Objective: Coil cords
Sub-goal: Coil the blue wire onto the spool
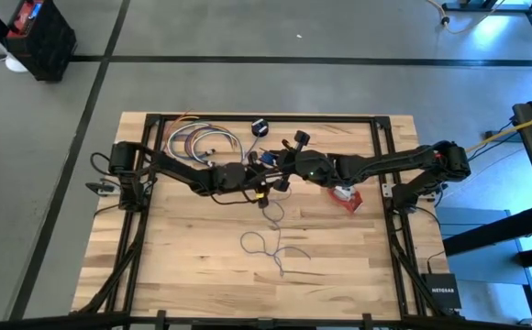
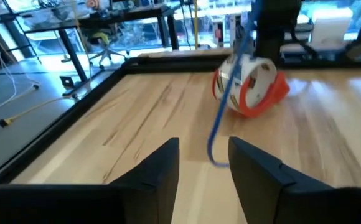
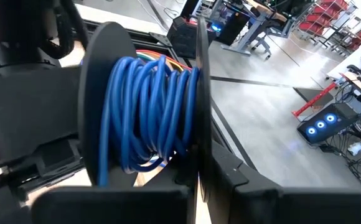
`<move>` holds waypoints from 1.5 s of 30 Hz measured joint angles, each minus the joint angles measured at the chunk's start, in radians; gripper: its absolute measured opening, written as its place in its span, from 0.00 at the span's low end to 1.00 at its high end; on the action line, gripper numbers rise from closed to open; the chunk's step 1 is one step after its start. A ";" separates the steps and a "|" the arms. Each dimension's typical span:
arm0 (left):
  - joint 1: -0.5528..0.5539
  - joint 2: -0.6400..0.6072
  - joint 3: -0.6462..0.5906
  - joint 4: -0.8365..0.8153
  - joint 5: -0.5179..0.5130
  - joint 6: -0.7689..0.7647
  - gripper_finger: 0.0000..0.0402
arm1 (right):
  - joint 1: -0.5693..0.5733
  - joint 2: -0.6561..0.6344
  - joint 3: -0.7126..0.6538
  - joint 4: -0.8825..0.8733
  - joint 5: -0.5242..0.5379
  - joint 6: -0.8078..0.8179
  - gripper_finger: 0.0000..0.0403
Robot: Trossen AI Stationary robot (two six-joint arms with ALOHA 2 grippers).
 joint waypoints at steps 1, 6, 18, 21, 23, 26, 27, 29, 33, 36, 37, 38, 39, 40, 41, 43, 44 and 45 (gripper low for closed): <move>-0.001 0.000 0.000 -0.009 0.000 0.012 0.31 | 0.000 0.000 0.000 0.001 0.000 0.000 0.05; 0.001 0.000 0.000 0.000 0.000 0.021 0.17 | 0.000 0.000 0.000 0.001 0.000 0.000 0.05; 0.007 -0.071 -0.006 -0.128 -0.137 0.066 0.01 | 0.033 -0.020 0.001 -0.012 -0.001 -0.015 0.05; 0.006 -0.148 -0.008 -0.241 -0.159 0.084 0.01 | 0.063 -0.026 0.002 -0.040 0.059 -0.074 0.05; 0.004 -0.203 -0.008 -0.323 -0.163 0.089 0.01 | 0.080 -0.028 0.002 -0.077 0.084 -0.085 0.05; 0.004 -0.271 -0.008 -0.437 -0.188 0.072 0.01 | 0.099 -0.029 0.002 -0.105 0.089 -0.081 0.05; 0.006 -0.289 -0.008 -0.463 -0.196 0.068 0.01 | 0.105 -0.029 0.002 -0.113 0.092 -0.080 0.05; 0.008 -0.329 -0.008 -0.513 -0.201 0.064 0.01 | 0.115 -0.029 0.002 -0.141 0.104 -0.079 0.05; 0.003 -0.403 -0.008 -0.596 -0.202 0.064 0.01 | 0.113 -0.029 0.002 -0.197 0.105 -0.049 0.05; 0.004 -0.448 -0.008 -0.607 -0.206 0.046 0.01 | 0.112 -0.029 0.002 -0.214 0.105 -0.040 0.05; 0.004 -0.457 -0.008 -0.603 -0.208 0.035 0.01 | 0.111 -0.029 0.002 -0.217 0.105 -0.040 0.05; 0.003 -0.461 -0.008 -0.594 -0.208 0.021 0.01 | 0.111 -0.026 0.002 -0.222 0.106 -0.040 0.05; 0.001 -0.461 -0.008 -0.587 -0.209 0.016 0.01 | 0.111 -0.023 0.002 -0.224 0.105 -0.040 0.05; -0.001 -0.461 -0.008 -0.581 -0.208 0.016 0.01 | 0.109 -0.021 0.002 -0.229 0.105 -0.040 0.05; -0.004 -0.461 -0.008 -0.578 -0.208 0.016 0.00 | 0.103 -0.019 0.001 -0.233 0.105 -0.040 0.05; -0.012 -0.461 -0.008 -0.575 -0.208 0.002 0.01 | 0.096 -0.009 0.001 -0.224 0.105 -0.030 0.05; -0.019 -0.461 -0.008 -0.572 -0.207 -0.012 0.01 | 0.088 -0.007 0.001 -0.234 0.106 -0.023 0.05; -0.027 -0.461 -0.008 -0.573 -0.207 -0.024 0.01 | 0.079 0.001 0.000 -0.241 0.108 -0.016 0.05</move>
